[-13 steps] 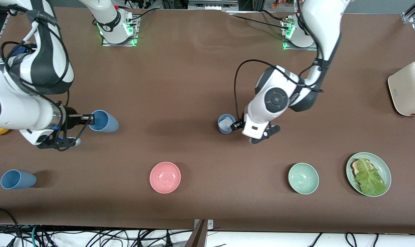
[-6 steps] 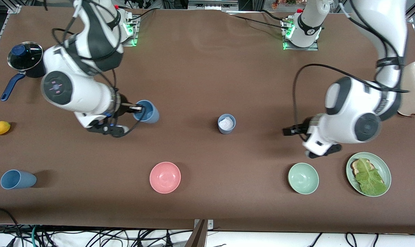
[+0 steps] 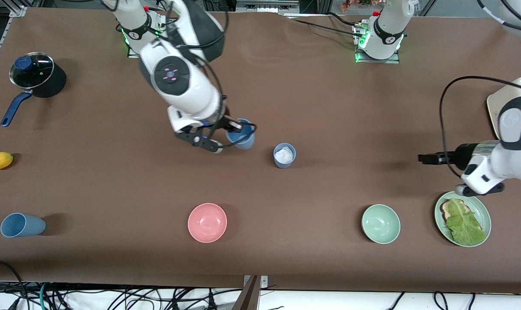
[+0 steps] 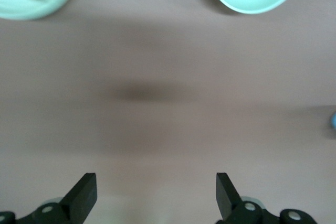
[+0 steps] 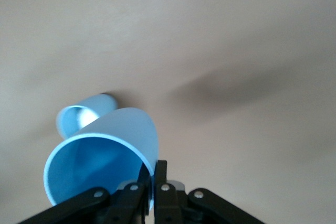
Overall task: Stack blue cups with both arms
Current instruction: 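Move the right gripper's cup onto the placed cup while the left gripper withdraws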
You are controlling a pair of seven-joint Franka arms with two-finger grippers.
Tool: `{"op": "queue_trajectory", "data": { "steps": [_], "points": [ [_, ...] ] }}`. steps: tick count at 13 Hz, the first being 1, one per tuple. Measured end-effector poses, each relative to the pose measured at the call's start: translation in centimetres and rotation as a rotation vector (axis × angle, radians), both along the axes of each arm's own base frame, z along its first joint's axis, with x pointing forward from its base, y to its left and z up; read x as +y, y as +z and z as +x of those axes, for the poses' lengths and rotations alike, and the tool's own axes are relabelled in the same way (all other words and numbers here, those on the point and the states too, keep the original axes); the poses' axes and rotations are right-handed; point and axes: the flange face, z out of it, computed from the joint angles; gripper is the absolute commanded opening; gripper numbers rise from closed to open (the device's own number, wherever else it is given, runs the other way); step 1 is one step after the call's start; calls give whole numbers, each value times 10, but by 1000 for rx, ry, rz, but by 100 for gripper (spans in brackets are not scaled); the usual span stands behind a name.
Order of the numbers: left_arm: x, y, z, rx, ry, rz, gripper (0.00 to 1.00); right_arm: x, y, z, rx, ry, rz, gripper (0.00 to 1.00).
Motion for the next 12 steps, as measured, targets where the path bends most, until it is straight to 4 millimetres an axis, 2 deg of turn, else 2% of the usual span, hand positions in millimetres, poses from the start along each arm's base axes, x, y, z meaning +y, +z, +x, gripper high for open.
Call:
{"op": "queue_trajectory", "data": {
  "steps": [2, 4, 7, 8, 9, 11, 12],
  "points": [
    [9, 37, 0, -29, -28, 57, 100, 31, -8, 4, -15, -129, 40, 0],
    [9, 64, -1, -52, -33, 65, 100, 53, -20, 5, -26, -201, 76, 0],
    [20, 108, -7, -142, -38, 70, 100, 74, -39, 1, -29, -215, 94, 0],
    [11, 122, -9, -212, -57, 81, 100, 78, -44, -1, -30, -212, 94, 0],
    [-6, 134, -16, -277, -78, 97, 100, 82, -48, -4, -33, -203, 88, 0],
    [-41, 151, -50, -323, -123, 118, 100, 88, -56, -9, -38, -188, 72, 0],
    [-51, 161, -68, -331, -135, 120, 100, 90, -60, -10, -38, -184, 66, 0]
  ]
}}
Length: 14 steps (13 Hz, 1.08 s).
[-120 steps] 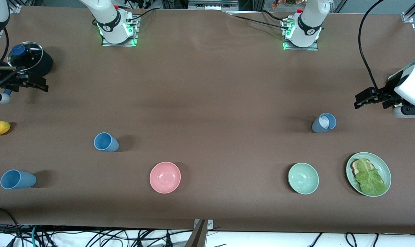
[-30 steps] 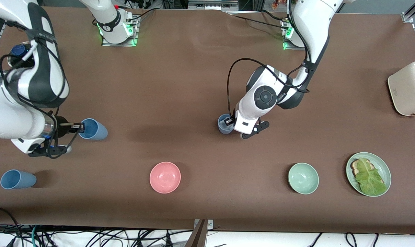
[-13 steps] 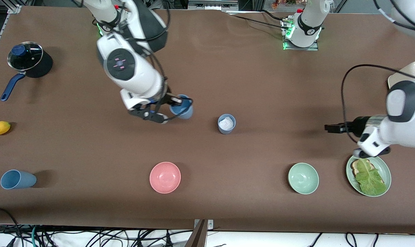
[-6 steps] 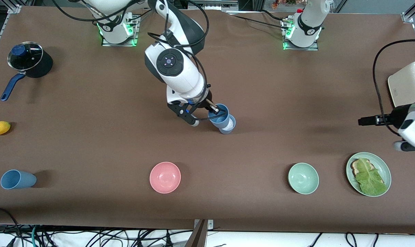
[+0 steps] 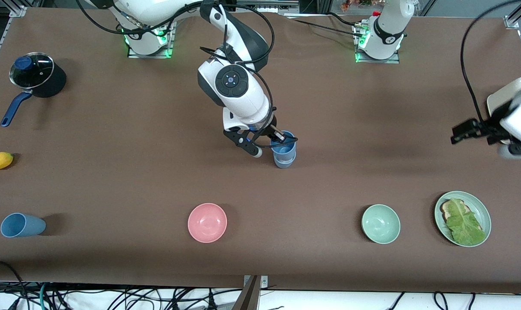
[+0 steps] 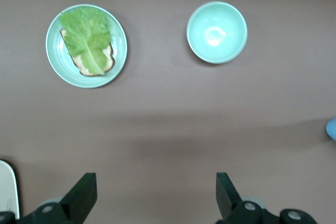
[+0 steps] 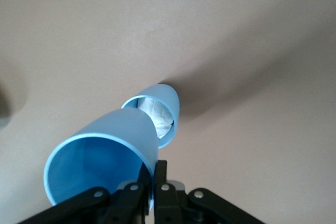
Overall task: Stack blue cups with both arms
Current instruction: 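Move the right gripper's cup onto the placed cup while the left gripper withdraws, then open the right gripper and draw it back from the stacked cups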
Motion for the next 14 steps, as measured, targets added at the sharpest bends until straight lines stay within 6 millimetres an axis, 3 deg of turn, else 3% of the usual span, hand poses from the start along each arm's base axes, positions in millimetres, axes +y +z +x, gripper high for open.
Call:
{"op": "queue_trajectory", "data": {
  "steps": [2, 4, 7, 8, 10, 11, 14],
  "points": [
    [0, 24, -27, -15, 0, 0, 100, 2, -8, -1, -7, 11, -21, 0],
    [10, 40, -38, -30, 14, -2, 100, 4, -16, -3, -15, 25, -41, 0],
    [7, 22, -33, 2, 8, -2, 100, 6, -20, -5, -16, 32, -49, 0],
    [6, 17, -30, 8, 6, -1, 100, 7, -20, -6, -16, 34, -49, 7],
    [5, 13, -28, 10, 4, -1, 100, 8, -20, -6, -17, 35, -49, 49],
    [4, 14, -28, 9, 3, -1, 100, 7, -20, -6, -17, 34, -49, 60],
    [4, 15, -27, -1, 3, -1, 100, 6, -19, -4, -20, 32, -50, 74]
  ]
}}
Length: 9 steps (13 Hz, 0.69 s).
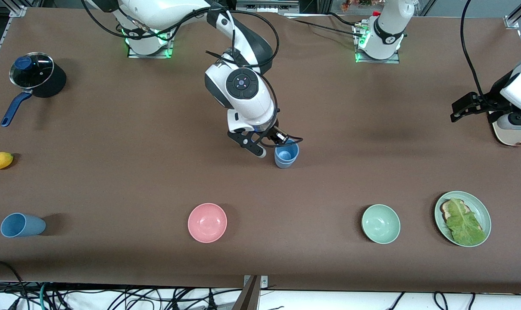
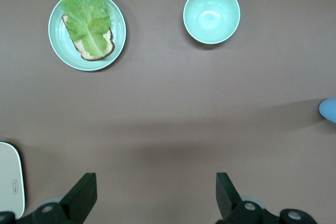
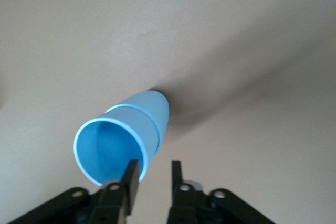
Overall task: Stack blue cups with both arms
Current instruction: 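Open the right gripper and draw it back from the stacked cups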
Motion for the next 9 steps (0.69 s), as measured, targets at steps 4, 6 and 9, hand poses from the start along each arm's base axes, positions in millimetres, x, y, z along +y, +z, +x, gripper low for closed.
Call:
{"op": "queue_trajectory", "data": {
  "steps": [4, 6, 9],
  "points": [
    [0, 0, 3, -17, 0, 0, 100, -12, 9, 13, -9, -2, -7, 97],
    [0, -2, 5, -19, 0, -1, 100, -38, 20, 31, -14, 69, -29, 98],
    [-1, -4, 6, -18, -1, -1, 100, -114, 42, 71, 1, 232, -73, 99]
  ]
}}
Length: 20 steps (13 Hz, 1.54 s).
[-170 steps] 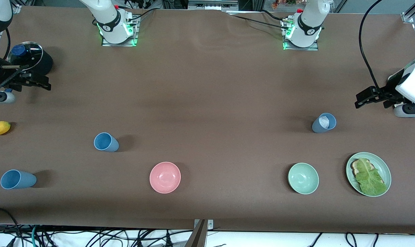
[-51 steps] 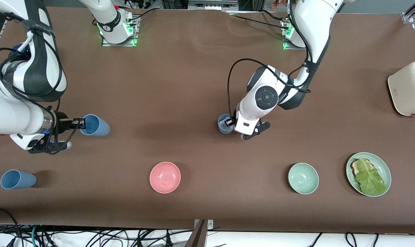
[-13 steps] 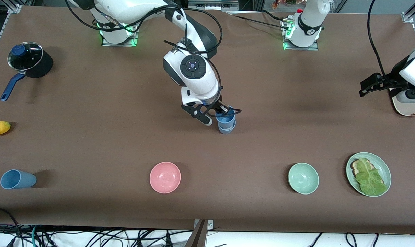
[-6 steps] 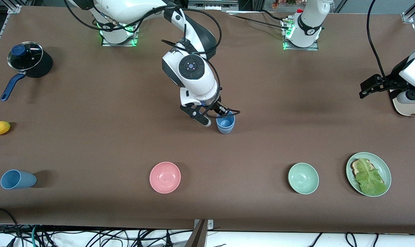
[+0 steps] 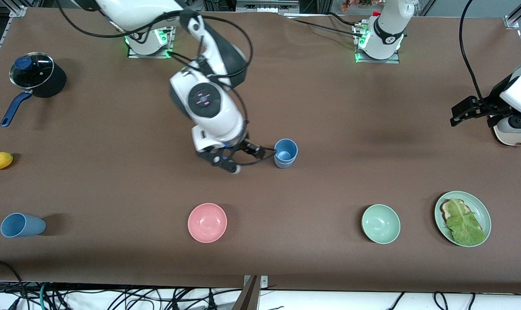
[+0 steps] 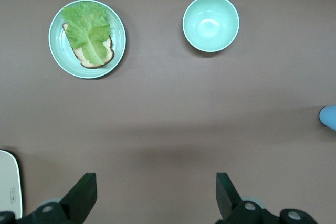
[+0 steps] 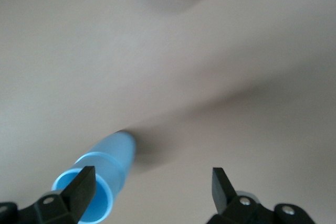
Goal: Stack blue cups with both arms
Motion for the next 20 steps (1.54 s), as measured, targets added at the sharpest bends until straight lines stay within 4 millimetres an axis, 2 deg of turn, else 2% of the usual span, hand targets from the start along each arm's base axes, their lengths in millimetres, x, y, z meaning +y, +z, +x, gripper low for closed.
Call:
{"op": "queue_trajectory", "data": {
  "steps": [2, 5, 7, 9, 11, 13, 15, 18, 20],
  "points": [
    [0, 0, 0, 0, 0, 0, 100, -64, 23, 21, 36, 118, -30, 100],
    [0, 0, 0, -1, 0, 0, 100, -162, 71, 33, 85, 313, -53, 100],
    [0, 0, 0, -1, -1, 0, 100, -220, 104, 30, 64, 404, -65, 100],
    [0, 0, 0, -1, 0, 0, 100, -263, 135, 12, 46, 415, -80, 100],
    [0, 0, 1, -1, 0, 0, 100, -297, 159, -13, 42, 379, -90, 100],
    [0, -1, 1, 0, 0, 0, 100, -319, 174, -38, 53, 354, -99, 100],
    [0, -1, 1, 0, 0, 0, 100, -337, 182, -54, 65, 346, -103, 100],
    [0, -1, 1, 1, 0, 0, 100, -369, 181, -57, 83, 341, -79, 100],
    [0, -2, 1, 1, 0, 0, 100, -378, 180, -56, 82, 340, -67, 100]
  ]
}}
